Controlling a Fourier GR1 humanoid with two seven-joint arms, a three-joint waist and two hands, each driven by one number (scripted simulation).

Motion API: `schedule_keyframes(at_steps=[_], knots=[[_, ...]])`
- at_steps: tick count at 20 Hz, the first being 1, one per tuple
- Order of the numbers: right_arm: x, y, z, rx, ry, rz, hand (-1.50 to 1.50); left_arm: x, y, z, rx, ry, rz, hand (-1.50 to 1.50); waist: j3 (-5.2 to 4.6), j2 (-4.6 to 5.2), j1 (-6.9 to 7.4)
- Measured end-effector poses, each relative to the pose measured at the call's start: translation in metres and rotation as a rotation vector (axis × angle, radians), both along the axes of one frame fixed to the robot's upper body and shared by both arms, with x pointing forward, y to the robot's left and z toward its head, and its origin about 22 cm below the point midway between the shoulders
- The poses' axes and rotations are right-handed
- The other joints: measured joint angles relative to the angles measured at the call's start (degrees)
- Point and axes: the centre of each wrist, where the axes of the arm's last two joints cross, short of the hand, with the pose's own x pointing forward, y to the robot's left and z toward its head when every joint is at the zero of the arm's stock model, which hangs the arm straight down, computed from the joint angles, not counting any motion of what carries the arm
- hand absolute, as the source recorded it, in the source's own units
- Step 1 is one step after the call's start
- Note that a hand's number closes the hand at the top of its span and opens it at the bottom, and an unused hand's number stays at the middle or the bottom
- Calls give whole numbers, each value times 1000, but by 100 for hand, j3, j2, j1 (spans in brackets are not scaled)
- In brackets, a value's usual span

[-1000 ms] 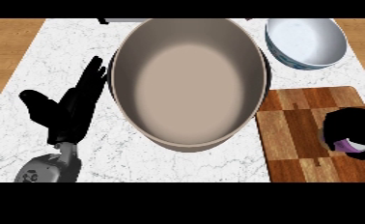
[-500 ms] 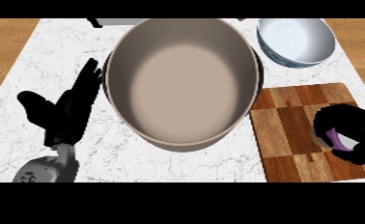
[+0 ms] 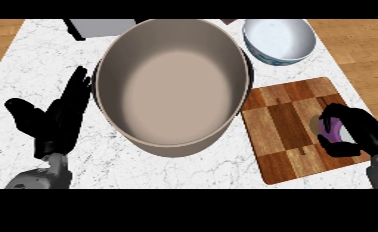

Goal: Pick the can from the cutting board and place it in the pot

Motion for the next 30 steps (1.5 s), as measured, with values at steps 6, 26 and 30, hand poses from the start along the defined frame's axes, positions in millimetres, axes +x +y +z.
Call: schedule_keyframes(at_steps=[6,26,30], knots=[[7,60,12,37,-145,-210,150,-4,6,-2,3,11,0,0,55,12,56],[-41,296,228,143,-589,-267,150,2,-16,2,-21,-28,-118,0,138,224,721],[-28,316,249,150,-596,-275,150,6,-20,1,-16,-32,-136,0,149,269,813]])
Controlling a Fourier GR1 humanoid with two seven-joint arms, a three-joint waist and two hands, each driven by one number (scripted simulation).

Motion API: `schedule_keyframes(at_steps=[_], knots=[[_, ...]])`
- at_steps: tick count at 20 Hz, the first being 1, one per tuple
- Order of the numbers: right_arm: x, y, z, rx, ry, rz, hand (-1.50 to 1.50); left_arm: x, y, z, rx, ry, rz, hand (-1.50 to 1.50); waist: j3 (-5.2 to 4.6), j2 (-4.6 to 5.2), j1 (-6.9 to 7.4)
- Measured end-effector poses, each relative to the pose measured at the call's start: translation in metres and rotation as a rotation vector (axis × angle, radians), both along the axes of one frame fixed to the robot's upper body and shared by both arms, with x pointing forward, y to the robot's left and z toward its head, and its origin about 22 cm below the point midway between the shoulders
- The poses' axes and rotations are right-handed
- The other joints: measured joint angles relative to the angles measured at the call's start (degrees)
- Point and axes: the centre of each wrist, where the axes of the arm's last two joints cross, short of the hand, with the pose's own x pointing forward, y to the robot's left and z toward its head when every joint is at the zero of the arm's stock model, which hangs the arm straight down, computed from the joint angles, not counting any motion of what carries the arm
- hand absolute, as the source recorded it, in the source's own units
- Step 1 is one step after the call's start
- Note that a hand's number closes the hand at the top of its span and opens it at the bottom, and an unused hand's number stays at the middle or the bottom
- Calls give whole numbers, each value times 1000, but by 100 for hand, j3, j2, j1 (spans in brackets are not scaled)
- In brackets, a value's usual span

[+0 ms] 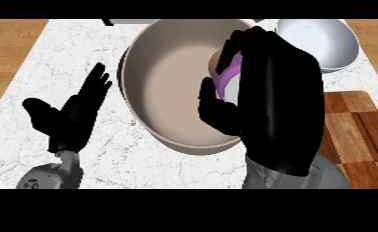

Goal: Pick the can from the cutting board and place it in the pot

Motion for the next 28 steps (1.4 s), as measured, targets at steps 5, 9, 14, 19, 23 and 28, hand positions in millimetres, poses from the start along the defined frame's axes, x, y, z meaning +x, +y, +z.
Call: schedule_keyframes(at_steps=[5,9,14,19,23,28], knots=[[33,16,4,-26,64,-26,150,7,-2,2,-5,-4,-8,0,9,40,55],[58,30,-9,-66,131,-32,150,5,-3,4,-6,-7,-14,0,15,52,79],[84,27,-31,6,251,-38,-150,8,-3,5,-9,-14,-20,0,18,77,126],[103,17,-50,164,342,-40,-150,8,-6,9,-7,-19,-32,0,23,84,178],[106,12,-60,315,312,-16,-150,7,-5,11,-5,-14,-28,0,25,77,159],[109,9,-56,460,92,-30,-150,7,-8,9,-8,-10,-25,0,24,66,106]])
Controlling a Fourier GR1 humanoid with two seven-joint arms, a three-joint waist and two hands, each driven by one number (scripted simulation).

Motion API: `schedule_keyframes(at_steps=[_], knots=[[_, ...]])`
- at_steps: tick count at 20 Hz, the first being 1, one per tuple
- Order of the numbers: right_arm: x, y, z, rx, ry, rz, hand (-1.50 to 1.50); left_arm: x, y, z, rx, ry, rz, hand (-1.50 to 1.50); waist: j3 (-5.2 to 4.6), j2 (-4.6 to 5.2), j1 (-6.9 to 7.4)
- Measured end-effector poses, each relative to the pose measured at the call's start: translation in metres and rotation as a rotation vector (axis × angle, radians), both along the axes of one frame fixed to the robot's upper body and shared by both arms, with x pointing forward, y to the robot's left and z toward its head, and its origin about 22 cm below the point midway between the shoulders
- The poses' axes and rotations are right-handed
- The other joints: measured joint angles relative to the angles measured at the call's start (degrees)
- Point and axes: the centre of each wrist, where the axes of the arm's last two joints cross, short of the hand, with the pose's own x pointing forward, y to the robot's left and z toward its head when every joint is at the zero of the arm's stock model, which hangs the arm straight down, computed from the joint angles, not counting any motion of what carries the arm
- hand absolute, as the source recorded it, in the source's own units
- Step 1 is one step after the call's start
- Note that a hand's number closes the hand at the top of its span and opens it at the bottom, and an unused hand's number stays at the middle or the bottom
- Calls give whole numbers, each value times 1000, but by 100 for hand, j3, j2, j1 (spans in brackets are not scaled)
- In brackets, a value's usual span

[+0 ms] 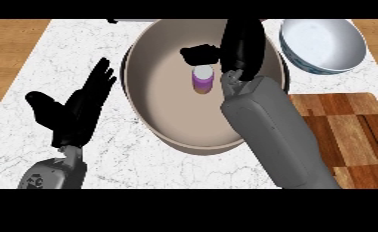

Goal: Pick the can from the cutting board and place it in the pot

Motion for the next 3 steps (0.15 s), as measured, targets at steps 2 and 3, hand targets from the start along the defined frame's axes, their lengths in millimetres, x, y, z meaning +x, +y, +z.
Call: schedule_keyframes(at_steps=[2,3], knots=[[-2,-1,2,39,-68,-44,-150,2,3,0,-2,6,6,0,-1,-13,-42],[-3,-5,1,62,-94,-65,-150,3,1,2,-2,5,11,0,-1,-17,-77]])
